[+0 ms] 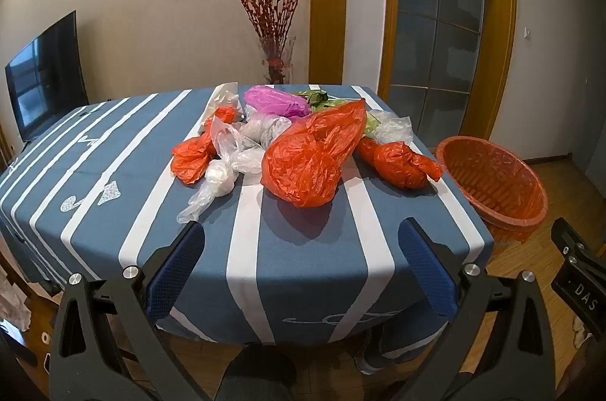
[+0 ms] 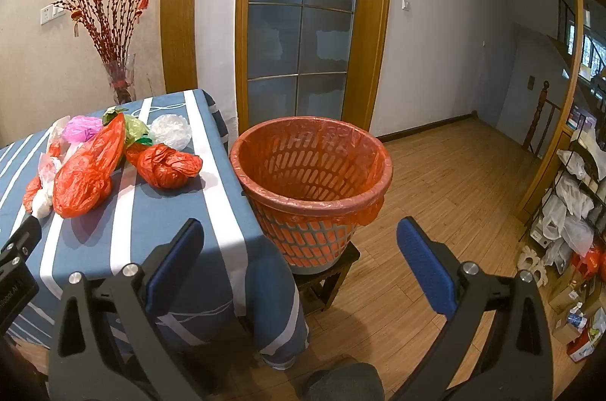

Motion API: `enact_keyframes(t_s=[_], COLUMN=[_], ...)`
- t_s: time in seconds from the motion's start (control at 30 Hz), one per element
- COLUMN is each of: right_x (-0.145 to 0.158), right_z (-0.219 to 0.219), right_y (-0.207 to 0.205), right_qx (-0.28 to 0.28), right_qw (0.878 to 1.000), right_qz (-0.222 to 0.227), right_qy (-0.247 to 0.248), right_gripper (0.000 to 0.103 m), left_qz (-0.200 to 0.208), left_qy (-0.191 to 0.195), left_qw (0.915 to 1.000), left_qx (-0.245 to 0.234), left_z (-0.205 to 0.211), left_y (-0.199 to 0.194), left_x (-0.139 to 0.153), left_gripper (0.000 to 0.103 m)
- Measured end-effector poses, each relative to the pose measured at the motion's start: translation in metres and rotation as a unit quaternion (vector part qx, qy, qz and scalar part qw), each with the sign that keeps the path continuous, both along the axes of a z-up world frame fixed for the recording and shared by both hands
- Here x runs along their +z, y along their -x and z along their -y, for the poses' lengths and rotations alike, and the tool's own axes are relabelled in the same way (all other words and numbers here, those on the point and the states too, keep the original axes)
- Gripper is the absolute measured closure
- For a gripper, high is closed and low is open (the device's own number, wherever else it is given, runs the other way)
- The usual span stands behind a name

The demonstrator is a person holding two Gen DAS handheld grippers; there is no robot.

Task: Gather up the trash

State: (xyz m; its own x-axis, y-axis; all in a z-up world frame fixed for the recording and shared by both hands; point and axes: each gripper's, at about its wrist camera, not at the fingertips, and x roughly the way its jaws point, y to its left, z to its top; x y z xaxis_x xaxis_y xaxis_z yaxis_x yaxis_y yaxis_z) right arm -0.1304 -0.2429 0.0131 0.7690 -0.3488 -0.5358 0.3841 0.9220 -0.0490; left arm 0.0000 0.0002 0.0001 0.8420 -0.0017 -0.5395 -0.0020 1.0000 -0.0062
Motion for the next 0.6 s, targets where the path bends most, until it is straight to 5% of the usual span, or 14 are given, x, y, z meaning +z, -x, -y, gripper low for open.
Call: enact_keyframes(t_s=[0.6], right_x=[0.0011], right_z=[-0.0010], right_y=[0.0006], right_qx=[0.000], right_qw=[1.000], right_qz=[0.002], right_qy=[0.001], right_gripper=[0.004], left_qz=[0.000], left_qy=[0.000], left_qw=[1.0000], left_qx=[0.000], left_z=[0.0000], left_y=[-0.0001], left_x=[-0.0001], left_gripper=[0.002])
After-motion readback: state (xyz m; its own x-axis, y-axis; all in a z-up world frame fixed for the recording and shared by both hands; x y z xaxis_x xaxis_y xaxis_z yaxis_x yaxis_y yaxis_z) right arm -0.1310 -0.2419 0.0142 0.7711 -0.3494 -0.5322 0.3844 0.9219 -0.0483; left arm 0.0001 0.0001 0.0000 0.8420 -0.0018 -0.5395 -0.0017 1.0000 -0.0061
